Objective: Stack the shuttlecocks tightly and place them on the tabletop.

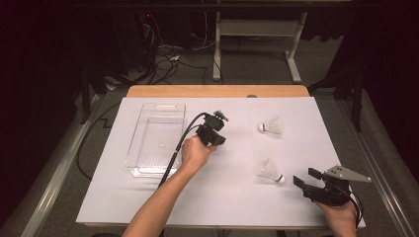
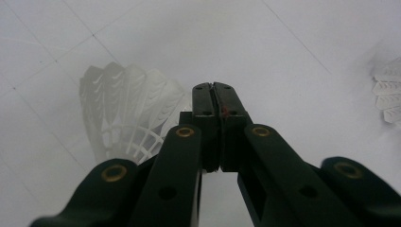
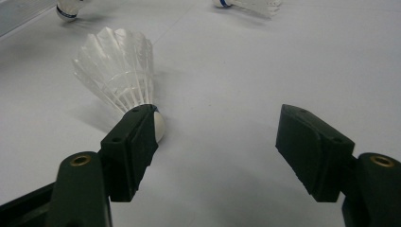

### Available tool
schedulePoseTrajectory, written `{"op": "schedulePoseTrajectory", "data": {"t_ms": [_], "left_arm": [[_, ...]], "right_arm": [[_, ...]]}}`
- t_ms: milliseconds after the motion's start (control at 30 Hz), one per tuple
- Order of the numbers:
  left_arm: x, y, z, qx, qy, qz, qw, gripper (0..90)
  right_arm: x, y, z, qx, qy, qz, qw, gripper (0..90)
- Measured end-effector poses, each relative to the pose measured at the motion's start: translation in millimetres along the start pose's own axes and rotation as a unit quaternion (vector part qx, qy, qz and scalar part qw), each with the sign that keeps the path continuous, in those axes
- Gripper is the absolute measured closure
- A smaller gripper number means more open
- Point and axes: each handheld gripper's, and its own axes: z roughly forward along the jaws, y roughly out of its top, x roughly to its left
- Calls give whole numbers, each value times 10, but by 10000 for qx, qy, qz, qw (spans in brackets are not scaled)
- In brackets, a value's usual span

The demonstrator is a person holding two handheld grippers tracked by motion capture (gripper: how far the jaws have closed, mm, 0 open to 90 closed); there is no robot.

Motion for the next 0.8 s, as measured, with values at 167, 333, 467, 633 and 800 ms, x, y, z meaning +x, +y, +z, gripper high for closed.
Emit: {"op": "schedulePoseTrajectory", "data": {"t_ms": [167,333,467,633,800], "left_arm": [[-15,9,29,36,12,9,10000,883],[-44,25,79,97,51,43,9999,884],[-80,40,119,186,144,145,9996,884],[-111,50,167,246,225,219,9992,885],[-112,51,195,294,242,223,9990,885]], "right_arm": [[0,0,0,-3,-2,-3,10000,296],[0,0,-1,-5,0,-7,10000,296],[-2,0,-2,-6,6,-4,10000,297],[-4,-2,2,19,27,-14,10000,296],[-4,-2,4,24,29,-14,10000,296]]}}
